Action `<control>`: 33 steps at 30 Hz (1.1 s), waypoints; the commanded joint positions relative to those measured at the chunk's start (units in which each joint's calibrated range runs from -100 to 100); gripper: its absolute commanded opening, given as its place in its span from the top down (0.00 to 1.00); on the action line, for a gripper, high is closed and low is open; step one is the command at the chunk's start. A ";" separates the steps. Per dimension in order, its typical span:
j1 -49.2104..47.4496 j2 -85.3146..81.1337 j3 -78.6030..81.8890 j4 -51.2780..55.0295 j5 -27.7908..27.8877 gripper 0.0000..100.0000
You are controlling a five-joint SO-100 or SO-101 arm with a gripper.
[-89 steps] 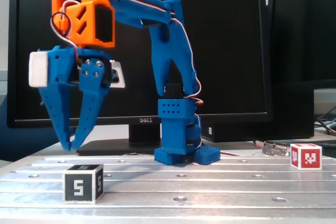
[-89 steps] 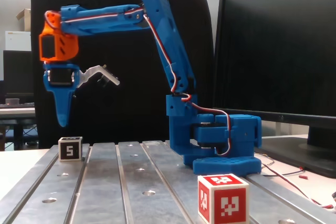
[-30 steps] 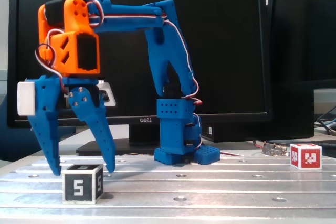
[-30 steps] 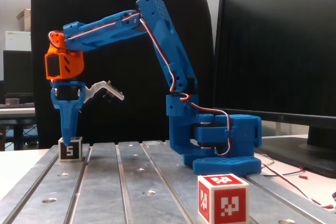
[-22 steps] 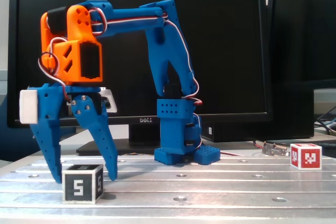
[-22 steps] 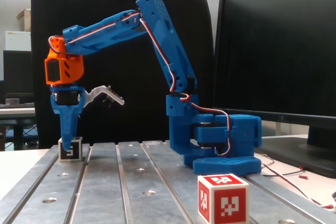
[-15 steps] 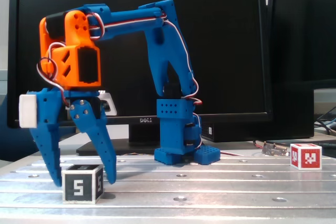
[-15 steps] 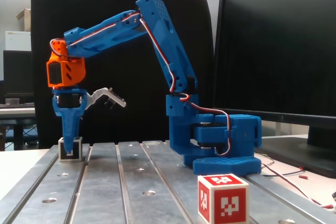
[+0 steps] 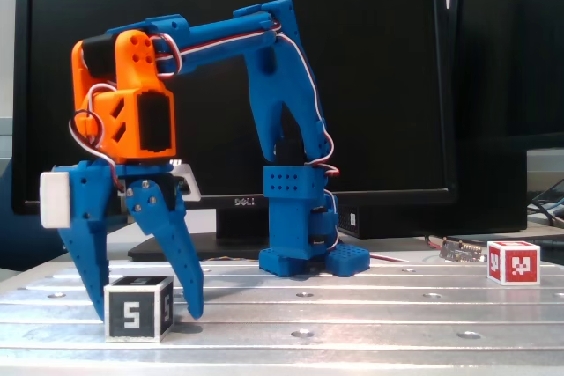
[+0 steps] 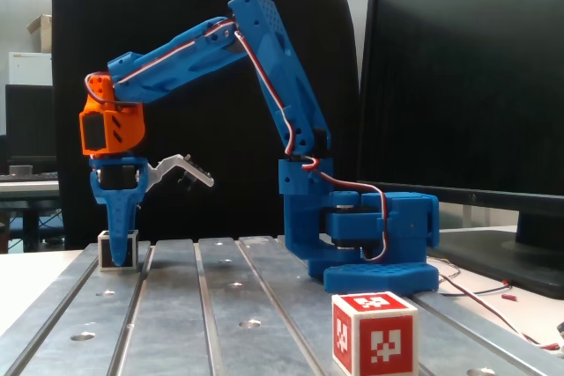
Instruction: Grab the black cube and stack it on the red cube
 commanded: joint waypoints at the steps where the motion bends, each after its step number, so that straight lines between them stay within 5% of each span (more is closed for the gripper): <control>1: 0.26 -0.49 -0.23 -0.12 0.25 0.71; 33: 0.11 -0.91 -0.23 0.22 0.25 0.77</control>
